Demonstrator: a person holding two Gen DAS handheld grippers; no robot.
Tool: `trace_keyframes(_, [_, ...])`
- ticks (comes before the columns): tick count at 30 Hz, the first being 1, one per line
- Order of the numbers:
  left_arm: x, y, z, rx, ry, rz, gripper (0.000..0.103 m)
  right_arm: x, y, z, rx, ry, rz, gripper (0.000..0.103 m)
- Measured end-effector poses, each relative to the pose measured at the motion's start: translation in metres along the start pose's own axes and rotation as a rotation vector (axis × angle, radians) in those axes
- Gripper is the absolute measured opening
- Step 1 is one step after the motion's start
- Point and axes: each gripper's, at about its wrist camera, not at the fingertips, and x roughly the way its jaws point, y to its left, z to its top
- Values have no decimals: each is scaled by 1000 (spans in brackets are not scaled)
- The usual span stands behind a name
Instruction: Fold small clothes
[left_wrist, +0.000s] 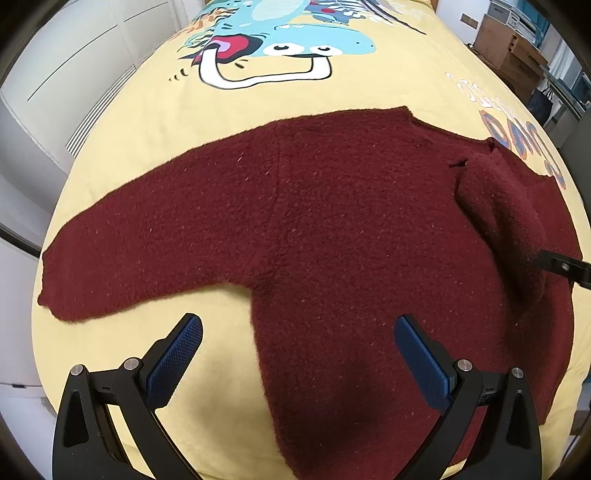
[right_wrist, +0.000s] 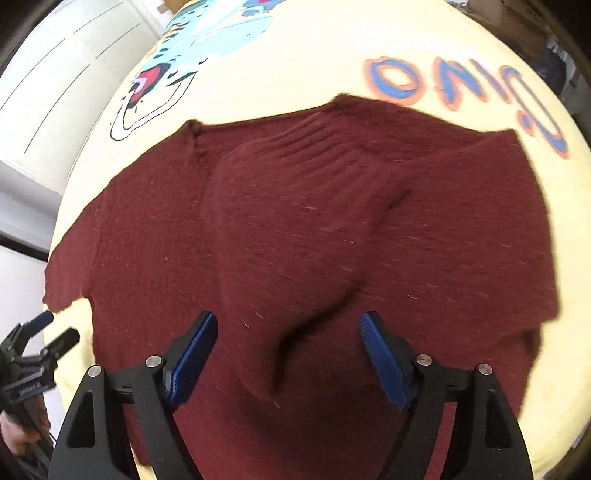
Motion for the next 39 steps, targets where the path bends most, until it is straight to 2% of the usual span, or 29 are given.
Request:
trace_keyframes(3, [-2,-16,5,35,-7,-16,102,-21,-20,-15,46,-30,39,81])
trace_keyframes(5, [-2,-34,10,79,-12,-34,102,-29,-35,-26,74,-41,3,81])
trace_keyframes(9, [-3,-91,27,216,-24,-88,102,-35,-63,-48,123,-35,-76,82])
trace_keyframes(12, [-3,-146,43,317,-21,-143,102,-35,-83,-60,171,-30,-82,82])
trace_keyframes(14, [0,-176,50,371,-19,-149,102,-35,-95,-66,198,-30,-90,82])
trace_keyframes(19, [16,-258,63,528,-21,-95,102,-39,-112,-73,213,-44,-118,82])
trace_keyframes(22, [37,-279,67,571,19,-65,102,-42,-118,-75,220,-53,-112,82])
trace_keyframes(28, [87,-297,65,628,96,46,102,-49,-121,-77,199,-68,-149,81])
trace_keyframes(32, [109,-290,67,616,144,48,100,-49,-125,-79,199,-63,-147,81])
trace_keyframes(33, [110,-288,68,610,150,36,95,-49,-126,-80,200,-62,-143,81])
trace_keyframes(35, [110,-281,70,586,153,7,76,-49,-127,-80,201,-59,-142,81])
trace_keyframes(37, [106,-271,74,563,148,8,40,-49,-129,-81,204,-54,-143,81])
trace_keyframes(38, [102,-266,77,553,134,14,30,-48,-130,-81,207,-54,-144,81])
trace_keyframes(39, [98,-260,80,540,114,25,13,-48,-130,-81,209,-53,-144,81])
